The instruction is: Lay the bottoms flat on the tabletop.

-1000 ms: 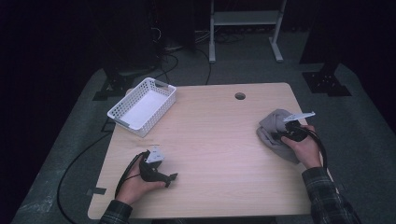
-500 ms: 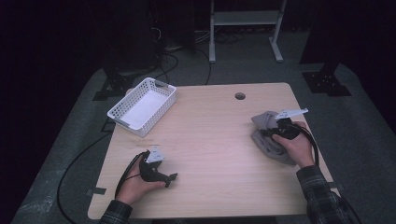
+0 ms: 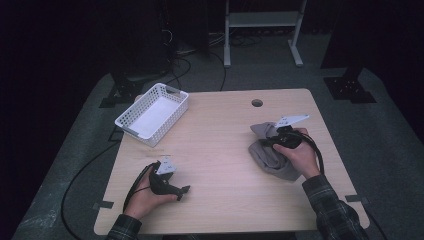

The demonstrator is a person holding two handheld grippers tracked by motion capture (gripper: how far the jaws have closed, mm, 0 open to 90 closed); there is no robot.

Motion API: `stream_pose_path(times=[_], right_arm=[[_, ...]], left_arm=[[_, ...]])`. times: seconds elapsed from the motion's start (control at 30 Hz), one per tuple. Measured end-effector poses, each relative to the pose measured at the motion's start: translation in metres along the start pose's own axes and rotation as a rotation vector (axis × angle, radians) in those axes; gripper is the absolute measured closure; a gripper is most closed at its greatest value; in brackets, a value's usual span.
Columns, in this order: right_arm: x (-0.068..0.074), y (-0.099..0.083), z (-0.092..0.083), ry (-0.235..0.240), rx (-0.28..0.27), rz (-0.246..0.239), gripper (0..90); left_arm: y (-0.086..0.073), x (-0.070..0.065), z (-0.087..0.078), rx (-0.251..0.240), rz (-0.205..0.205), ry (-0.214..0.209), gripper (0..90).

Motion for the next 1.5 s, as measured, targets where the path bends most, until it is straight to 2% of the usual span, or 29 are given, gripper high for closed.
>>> stream_pose_path(times=[0.4, 0.53, 0.67, 0.9, 1.1, 1.3, 1.5], right_arm=[[0.042, 0.023, 0.016, 0.079, -0.019, -0.078, 86.0], [0.053, 0.032, 0.015, 0.088, -0.038, -0.102, 86.0], [0.056, 0.037, 0.007, 0.08, -0.063, -0.116, 86.0], [0.041, 0.043, -0.017, 0.048, -0.121, -0.094, 85.9], [0.015, 0.043, -0.04, 0.003, -0.167, -0.047, 85.9], [-0.013, 0.034, -0.051, -0.048, -0.173, 0.013, 85.9], [-0.041, 0.019, -0.051, -0.104, -0.154, 0.072, 85.9]], left_arm=[[0.0, 0.0, 0.0, -0.002, -0.002, 0.0, 0.0], [0.0, 0.0, 0.0, 0.0, 0.0, -0.001, 0.0], [0.0, 0.0, 0.0, -0.002, -0.002, 0.0, 0.0], [0.0, 0.0, 0.0, -0.002, -0.003, 0.0, 0.0], [0.0, 0.0, 0.0, -0.002, -0.003, 0.0, 0.0], [0.0, 0.0, 0.0, -0.002, -0.002, 0.0, 0.0], [0.0, 0.0, 0.0, -0.001, -0.001, -0.001, 0.0]])
Point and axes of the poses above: each handheld gripper's, and its own axes: z roughly forward along the jaws, y roughly out of its top, x roughly to its left, the point moved 8 cm from there along z, roughly forward along the jaws, and after that the axes turned 9 degrees about z, right-handed, at the moved point
